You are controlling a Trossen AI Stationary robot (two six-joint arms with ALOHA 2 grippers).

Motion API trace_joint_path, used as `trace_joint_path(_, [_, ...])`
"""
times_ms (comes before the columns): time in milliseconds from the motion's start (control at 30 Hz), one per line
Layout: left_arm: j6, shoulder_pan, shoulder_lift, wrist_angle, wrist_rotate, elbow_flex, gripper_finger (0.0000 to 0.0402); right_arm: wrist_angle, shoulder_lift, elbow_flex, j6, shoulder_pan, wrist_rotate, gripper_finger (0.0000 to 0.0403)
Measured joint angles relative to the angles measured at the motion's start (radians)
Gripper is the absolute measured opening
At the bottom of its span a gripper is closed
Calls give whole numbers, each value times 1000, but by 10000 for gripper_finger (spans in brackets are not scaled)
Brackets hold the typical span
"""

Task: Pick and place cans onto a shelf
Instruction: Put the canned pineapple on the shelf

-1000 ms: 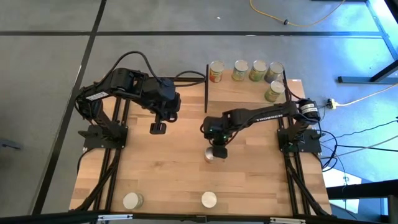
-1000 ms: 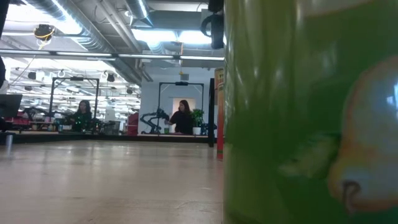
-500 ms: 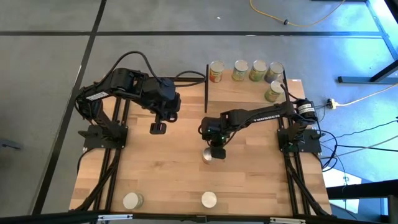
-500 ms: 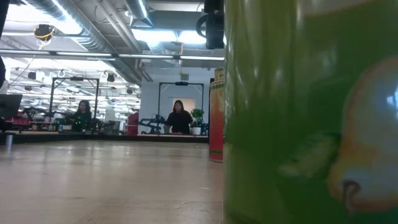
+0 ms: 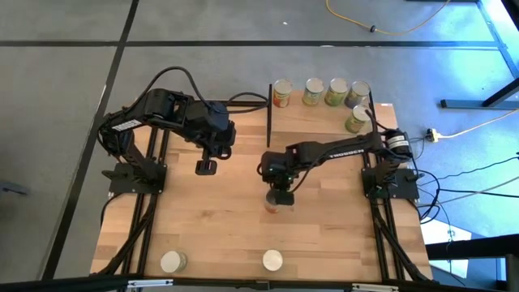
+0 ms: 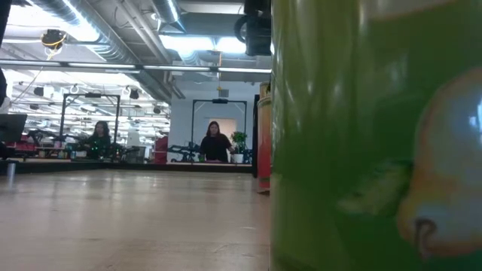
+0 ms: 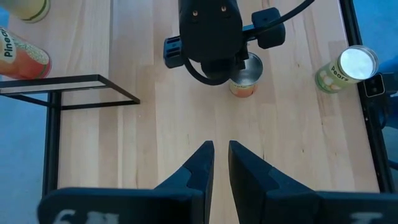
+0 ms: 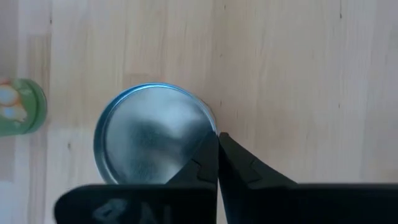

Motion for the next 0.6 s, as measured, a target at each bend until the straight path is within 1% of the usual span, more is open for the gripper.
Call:
trace_joint_path(167, [0, 0, 0, 0, 0, 0, 41, -102, 8, 66, -37, 0, 9, 2])
trace_joint_path(267, [0, 0, 0, 0, 0, 0, 41, -157, 9, 96, -66, 1, 32, 1])
trace_joint_path(600, [0, 0, 0, 0, 0, 0, 41, -235, 7, 104, -139, 0, 32, 0])
